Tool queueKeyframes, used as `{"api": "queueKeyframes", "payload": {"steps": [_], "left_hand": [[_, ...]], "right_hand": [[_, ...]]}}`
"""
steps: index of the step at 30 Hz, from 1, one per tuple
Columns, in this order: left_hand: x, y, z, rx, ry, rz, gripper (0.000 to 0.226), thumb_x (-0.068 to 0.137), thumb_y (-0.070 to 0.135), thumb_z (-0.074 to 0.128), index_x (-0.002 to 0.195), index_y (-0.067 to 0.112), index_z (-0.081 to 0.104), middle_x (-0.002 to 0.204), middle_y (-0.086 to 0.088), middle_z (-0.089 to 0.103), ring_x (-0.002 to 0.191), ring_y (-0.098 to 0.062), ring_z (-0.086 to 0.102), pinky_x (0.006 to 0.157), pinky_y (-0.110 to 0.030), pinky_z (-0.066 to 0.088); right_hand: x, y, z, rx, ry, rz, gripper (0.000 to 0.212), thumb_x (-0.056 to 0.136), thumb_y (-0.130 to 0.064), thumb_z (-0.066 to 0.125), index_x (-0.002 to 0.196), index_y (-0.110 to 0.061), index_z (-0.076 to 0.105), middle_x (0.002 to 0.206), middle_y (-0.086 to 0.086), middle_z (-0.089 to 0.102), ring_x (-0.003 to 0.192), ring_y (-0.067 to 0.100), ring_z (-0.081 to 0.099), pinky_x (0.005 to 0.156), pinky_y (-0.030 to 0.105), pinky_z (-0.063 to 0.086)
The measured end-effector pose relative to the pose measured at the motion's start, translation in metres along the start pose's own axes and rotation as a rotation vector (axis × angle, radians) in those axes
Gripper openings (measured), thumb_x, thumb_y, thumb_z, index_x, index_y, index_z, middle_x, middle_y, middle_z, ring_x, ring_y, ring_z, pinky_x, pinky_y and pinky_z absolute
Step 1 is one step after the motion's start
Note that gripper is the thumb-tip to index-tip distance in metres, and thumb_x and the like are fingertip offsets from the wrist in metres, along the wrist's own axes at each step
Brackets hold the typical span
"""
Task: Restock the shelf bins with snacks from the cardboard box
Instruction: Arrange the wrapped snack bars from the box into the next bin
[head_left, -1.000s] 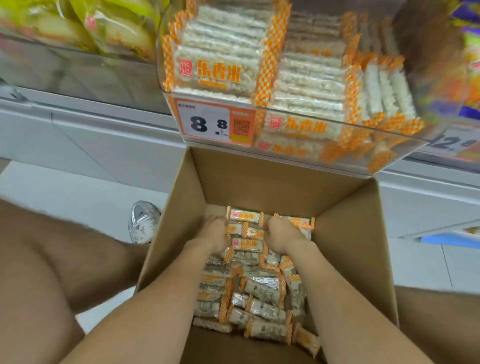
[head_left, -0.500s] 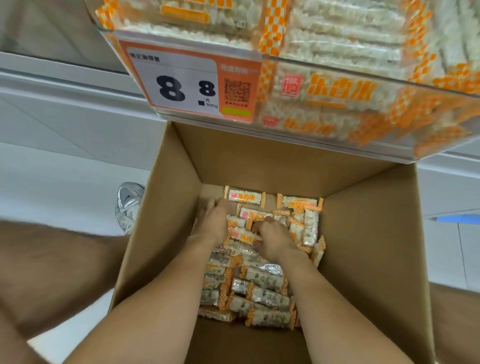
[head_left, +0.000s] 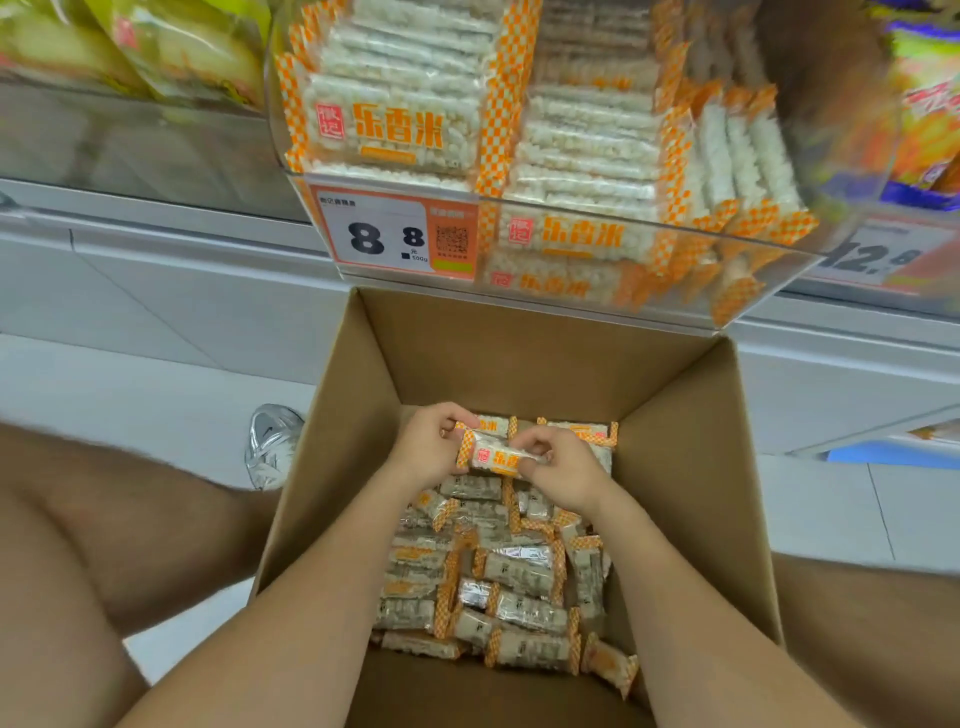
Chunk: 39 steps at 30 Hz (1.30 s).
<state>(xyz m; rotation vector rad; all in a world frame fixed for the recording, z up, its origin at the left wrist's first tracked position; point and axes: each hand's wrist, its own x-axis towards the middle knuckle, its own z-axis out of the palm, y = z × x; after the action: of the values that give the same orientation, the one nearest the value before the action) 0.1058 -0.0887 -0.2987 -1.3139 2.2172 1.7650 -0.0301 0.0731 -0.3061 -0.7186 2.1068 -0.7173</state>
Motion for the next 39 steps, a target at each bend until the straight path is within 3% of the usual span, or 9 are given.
{"api": "queueKeyframes", "payload": {"steps": [4,9,14,17,20,23,27,34,39], "left_hand": [[-0.030,0.037,-0.017,-0.011,-0.001,0.104,0.020,0.099,0.014,0.060,0.099,0.024,0.077,0.104,-0.004,0.074,0.085,-0.023,0.075,0.075,-0.040,0.066],[-0.070,0.086,-0.058,0.389,-0.123,0.322,0.028,0.078,0.015,0.078,0.098,0.033,0.072,0.089,0.009,0.072,0.067,-0.003,0.063,0.059,-0.021,0.050],[-0.106,0.156,-0.115,0.456,-0.169,0.470,0.031,0.075,0.013,0.075,0.099,0.032,0.075,0.089,0.012,0.071,0.068,0.000,0.061,0.067,-0.028,0.054],[-0.130,0.187,-0.147,0.330,-0.143,0.553,0.035,0.077,0.009,0.071,0.106,0.029,0.074,0.103,0.011,0.073,0.090,-0.005,0.069,0.085,-0.033,0.057],[-0.148,0.211,-0.172,0.216,-0.043,0.668,0.036,0.079,0.008,0.068,0.110,0.026,0.073,0.113,0.011,0.073,0.106,-0.008,0.069,0.095,-0.029,0.053],[-0.156,0.226,-0.189,0.103,0.087,0.747,0.033,0.083,0.016,0.072,0.114,0.029,0.070,0.108,0.011,0.071,0.091,-0.014,0.069,0.078,-0.034,0.056],[-0.149,0.226,-0.189,0.158,0.437,0.757,0.051,0.088,0.011,0.073,0.132,0.031,0.058,0.122,0.008,0.061,0.105,-0.007,0.062,0.083,-0.030,0.056],[-0.138,0.214,-0.172,0.396,0.613,0.733,0.057,0.088,-0.006,0.065,0.135,0.024,0.054,0.130,0.003,0.047,0.105,-0.019,0.058,0.084,-0.029,0.046],[-0.133,0.216,-0.171,0.458,0.708,0.711,0.048,0.091,0.002,0.071,0.133,0.021,0.060,0.130,0.003,0.043,0.102,-0.018,0.057,0.083,-0.025,0.042]], "right_hand": [[-0.019,-0.026,-0.012,-0.095,0.031,-0.080,0.019,0.093,-0.024,0.069,0.109,-0.035,0.065,0.118,-0.001,0.058,0.107,0.016,0.058,0.084,0.028,0.044],[-0.051,-0.080,-0.034,-0.301,-0.127,-0.189,0.047,0.099,-0.028,0.064,0.142,-0.024,0.046,0.136,0.005,0.056,0.117,0.022,0.058,0.090,0.031,0.047],[-0.092,-0.161,-0.075,-0.362,-0.180,-0.332,0.025,0.088,-0.038,0.070,0.109,-0.028,0.062,0.088,-0.011,0.064,0.080,0.014,0.061,0.074,0.033,0.049],[-0.120,-0.203,-0.098,-0.365,-0.036,-0.451,0.034,0.082,-0.044,0.067,0.112,-0.029,0.061,0.087,-0.009,0.066,0.076,0.011,0.062,0.070,0.035,0.052],[-0.137,-0.233,-0.115,-0.384,0.160,-0.613,0.037,0.086,-0.045,0.063,0.120,-0.029,0.061,0.091,-0.011,0.067,0.078,0.009,0.059,0.069,0.035,0.045],[-0.139,-0.253,-0.131,-0.404,0.370,-0.733,0.042,0.097,-0.039,0.059,0.136,-0.023,0.057,0.117,-0.005,0.068,0.105,0.014,0.059,0.088,0.033,0.045],[-0.127,-0.275,-0.153,-0.639,0.619,-0.865,0.040,0.105,-0.028,0.054,0.141,-0.011,0.053,0.127,0.008,0.060,0.113,0.030,0.051,0.100,0.045,0.044],[-0.107,-0.288,-0.133,-0.694,0.519,-0.834,0.032,0.108,-0.026,0.049,0.139,-0.017,0.051,0.118,0.004,0.045,0.102,0.025,0.050,0.084,0.043,0.051],[-0.104,-0.296,-0.123,-0.789,0.756,-0.780,0.023,0.106,-0.028,0.056,0.126,-0.024,0.065,0.115,0.002,0.056,0.106,0.026,0.048,0.086,0.042,0.046]]}}
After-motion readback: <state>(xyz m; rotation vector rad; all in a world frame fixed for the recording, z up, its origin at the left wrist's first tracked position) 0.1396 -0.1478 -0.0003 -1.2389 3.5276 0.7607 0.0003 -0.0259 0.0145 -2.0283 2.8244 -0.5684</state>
